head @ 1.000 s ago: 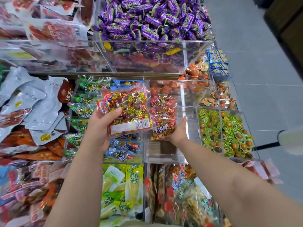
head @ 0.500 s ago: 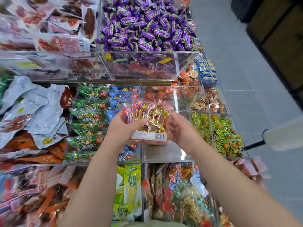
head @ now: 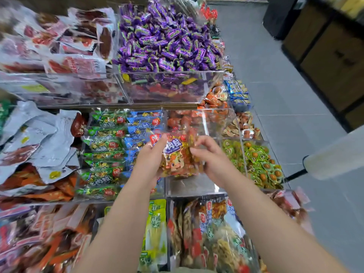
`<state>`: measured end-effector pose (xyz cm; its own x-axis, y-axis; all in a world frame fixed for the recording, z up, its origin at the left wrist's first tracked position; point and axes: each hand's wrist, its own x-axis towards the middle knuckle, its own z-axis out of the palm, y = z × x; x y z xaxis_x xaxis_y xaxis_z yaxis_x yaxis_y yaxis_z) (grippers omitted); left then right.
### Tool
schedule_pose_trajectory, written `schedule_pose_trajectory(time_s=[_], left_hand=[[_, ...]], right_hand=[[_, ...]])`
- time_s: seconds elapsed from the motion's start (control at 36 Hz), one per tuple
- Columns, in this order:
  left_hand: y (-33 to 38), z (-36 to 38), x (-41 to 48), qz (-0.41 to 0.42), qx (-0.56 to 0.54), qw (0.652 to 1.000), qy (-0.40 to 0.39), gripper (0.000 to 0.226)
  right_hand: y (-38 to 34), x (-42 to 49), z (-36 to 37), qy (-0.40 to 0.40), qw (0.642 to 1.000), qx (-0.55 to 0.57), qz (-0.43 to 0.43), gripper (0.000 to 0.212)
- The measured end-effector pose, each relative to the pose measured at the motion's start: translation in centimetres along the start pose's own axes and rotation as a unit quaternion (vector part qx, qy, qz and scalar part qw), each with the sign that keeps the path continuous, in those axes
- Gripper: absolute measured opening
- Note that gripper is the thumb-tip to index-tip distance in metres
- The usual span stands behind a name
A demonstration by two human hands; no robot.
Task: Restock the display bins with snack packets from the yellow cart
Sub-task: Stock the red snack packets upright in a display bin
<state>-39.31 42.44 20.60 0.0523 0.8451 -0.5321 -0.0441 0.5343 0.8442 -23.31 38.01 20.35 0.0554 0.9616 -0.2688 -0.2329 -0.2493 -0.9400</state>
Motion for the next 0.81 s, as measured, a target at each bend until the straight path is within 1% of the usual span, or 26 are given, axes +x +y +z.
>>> schedule_pose_trajectory(time_s=[0.06,0.11,0.14,0.19,0.22,0.25,0.31,0.33,0.39,0.42,0.44,0.47,0.53,0.58,0.61,0.64,0.67,0.69,0.72,0.81], left_hand=[[0.1,0.0,-0.2,-0.001,0.006,1.000,0.000,0.052],[0.3,-0.3,-0.5,-0.012,0.007,1.000,-0.011,0.064],[0.4,-0.5,-0.5,-0.018,0.009,1.000,-0.020,0.066],[0.5,-0.8,-0.7,-0.018,0.010,0.999,-0.028,0.057],[0.4,-1.0,-0.5,-0.020,0.011,0.999,-0.028,0.054],[0.4,-1.2,-0.4,-0.020,0.017,0.999,-0.031,0.050],[0.4,-1.3,-0.3,-0.015,0.033,0.998,-0.044,0.038],[0.3,-1.3,-0.2,-0.012,0.045,0.997,-0.055,0.035],[0.2,-1.3,-0.1,-0.010,0.066,0.996,-0.066,0.032],[0.1,-1.3,0.0,-0.009,0.072,0.995,-0.068,0.031],[0.1,-1.3,0.1,-0.006,0.077,0.995,-0.071,0.030],[0.0,-1.2,0.2,-0.003,0.080,0.994,-0.068,0.030],[0.1,-1.0,0.1,0.017,0.088,0.995,-0.040,0.039],[0.1,-1.1,0.2,0.045,0.076,0.996,0.017,0.058],[0.1,-1.2,0.2,0.059,0.063,0.995,0.049,0.063],[0.1,-1.5,0.4,0.072,0.050,0.993,0.079,0.061],[0.1,-1.8,0.5,0.087,0.036,0.990,0.103,0.049],[0.0,-2.1,0.7,0.098,0.020,0.988,0.119,0.032],[-0.1,-2.5,0.9,0.104,0.002,0.986,0.131,0.022],[-0.3,-3.3,1.4,0.102,-0.057,0.985,0.128,0.015]], right_hand=[[0.5,0.0,0.6,-0.027,0.999,0.032,0.014,0.013],[1.0,0.3,0.6,-0.013,0.997,0.067,0.044,0.008],[1.2,0.3,0.4,-0.001,0.996,0.075,0.058,0.009],[1.7,0.5,-0.3,0.006,0.996,0.068,0.052,0.007],[1.9,0.6,-0.7,-0.003,0.997,0.063,0.046,0.016],[2.0,0.7,-1.0,-0.016,0.997,0.053,0.053,0.030],[1.8,0.7,-1.7,-0.037,0.995,0.016,0.089,0.053],[1.8,0.8,-2.2,-0.042,0.993,-0.014,0.109,0.065],[1.7,1.2,-2.8,-0.042,0.987,-0.095,0.124,0.097],[1.5,1.3,-3.0,-0.040,0.982,-0.134,0.124,0.107],[1.3,1.4,-3.1,-0.038,0.978,-0.163,0.124,0.108],[1.1,1.5,-3.2,-0.037,0.974,-0.182,0.129,0.100],[1.2,1.7,-3.4,-0.034,0.975,-0.170,0.139,0.071],[1.9,2.2,-4.0,-0.021,0.986,-0.085,0.144,0.051],[2.3,2.4,-4.3,-0.011,0.989,-0.029,0.143,0.045],[2.7,2.6,-4.7,0.001,0.990,0.015,0.142,0.042],[3.1,2.8,-5.1,0.018,0.989,0.039,0.144,0.040],[3.6,3.0,-5.4,0.034,0.986,0.050,0.153,0.040],[4.2,3.4,-5.6,0.048,0.984,0.048,0.164,0.041],[6.7,4.8,-5.9,0.078,0.975,0.005,0.210,0.042]])
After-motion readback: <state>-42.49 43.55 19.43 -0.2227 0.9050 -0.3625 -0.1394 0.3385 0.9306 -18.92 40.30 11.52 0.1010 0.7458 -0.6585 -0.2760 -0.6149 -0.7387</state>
